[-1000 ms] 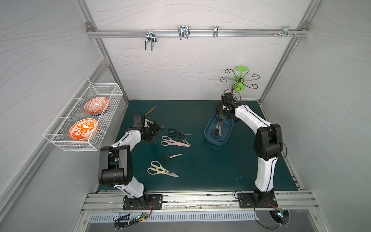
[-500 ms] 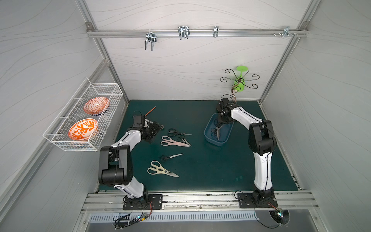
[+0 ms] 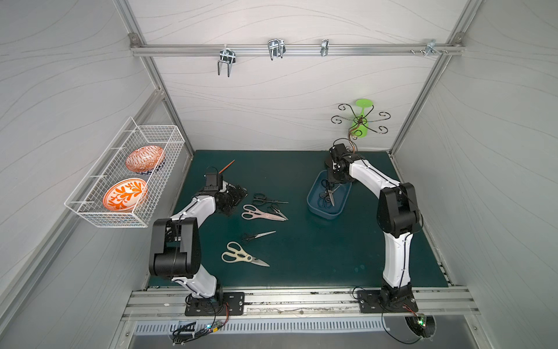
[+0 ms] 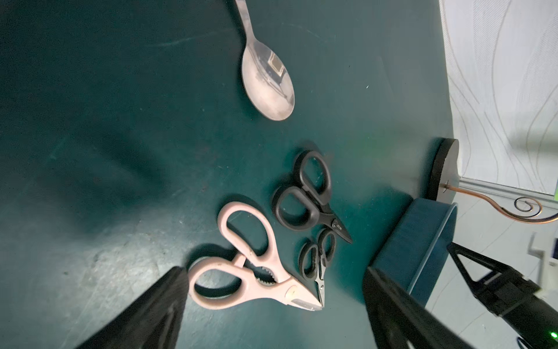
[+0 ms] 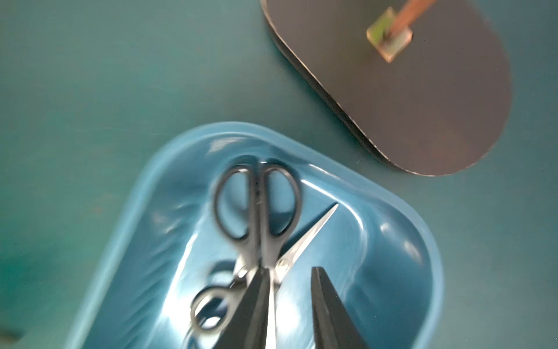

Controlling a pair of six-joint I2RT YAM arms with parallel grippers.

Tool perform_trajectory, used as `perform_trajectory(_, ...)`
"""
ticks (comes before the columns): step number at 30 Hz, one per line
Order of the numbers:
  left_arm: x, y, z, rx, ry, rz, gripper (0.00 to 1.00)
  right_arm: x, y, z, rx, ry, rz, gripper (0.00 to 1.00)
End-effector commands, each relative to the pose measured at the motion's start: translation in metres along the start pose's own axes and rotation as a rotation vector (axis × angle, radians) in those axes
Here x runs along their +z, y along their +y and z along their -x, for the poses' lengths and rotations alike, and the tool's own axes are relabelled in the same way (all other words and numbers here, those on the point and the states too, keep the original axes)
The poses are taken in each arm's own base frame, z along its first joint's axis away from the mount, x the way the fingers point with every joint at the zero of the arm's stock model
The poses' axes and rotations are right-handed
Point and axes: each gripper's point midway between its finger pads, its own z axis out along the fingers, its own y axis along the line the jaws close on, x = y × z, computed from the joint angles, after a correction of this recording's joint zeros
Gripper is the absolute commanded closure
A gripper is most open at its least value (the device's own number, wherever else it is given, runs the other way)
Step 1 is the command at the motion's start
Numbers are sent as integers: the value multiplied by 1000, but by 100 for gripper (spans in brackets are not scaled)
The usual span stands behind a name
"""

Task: Put the scissors into the storage box
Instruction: Place the scissors in the storage box, then pick up the scissors from the center of the board.

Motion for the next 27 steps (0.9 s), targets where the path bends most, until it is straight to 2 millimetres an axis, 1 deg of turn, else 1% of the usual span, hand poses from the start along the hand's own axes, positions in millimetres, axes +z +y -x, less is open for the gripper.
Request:
perform_trajectory(1, -4, -9, 8, 41, -21, 11, 5, -43, 48, -4, -143, -45, 90, 72)
perform_trajectory(3, -5, -7, 5, 14, -15, 16, 5, -56, 82, -11, -207, -52, 153, 72)
perform_trajectory(7, -8, -4, 2, -35, -18, 20, 5, -72, 142, -32, -297, -33, 264, 72)
perform_trajectory(12, -12, 8, -11, -80, -15, 35, 5, -72, 209, -61, -381, 6, 380, 72)
perform_trajectory(14, -12, 11, -15, -73, -8, 37, 5, -68, 229, -71, -409, 21, 413, 72)
perform_trajectory(15, -12, 13, -17, -67, -3, 41, 5, -65, 237, -74, -427, 25, 415, 72)
perform_trajectory(18, -10, 16, -19, -51, 4, 48, 5, -51, 250, -83, -455, 52, 403, 72)
perform_trajectory(20, -8, 16, -19, -51, 8, 44, 5, -42, 253, -87, -454, 75, 395, 73)
perform_trajectory(22, -8, 11, -17, -50, 4, 25, 5, -33, 253, -89, -443, 91, 379, 72)
perform_trajectory(24, -10, 7, -14, -48, -5, 16, 5, -25, 256, -93, -438, 104, 374, 70)
perform_trajectory(27, -11, 5, -11, -50, -10, 9, 5, -16, 262, -98, -436, 118, 366, 69)
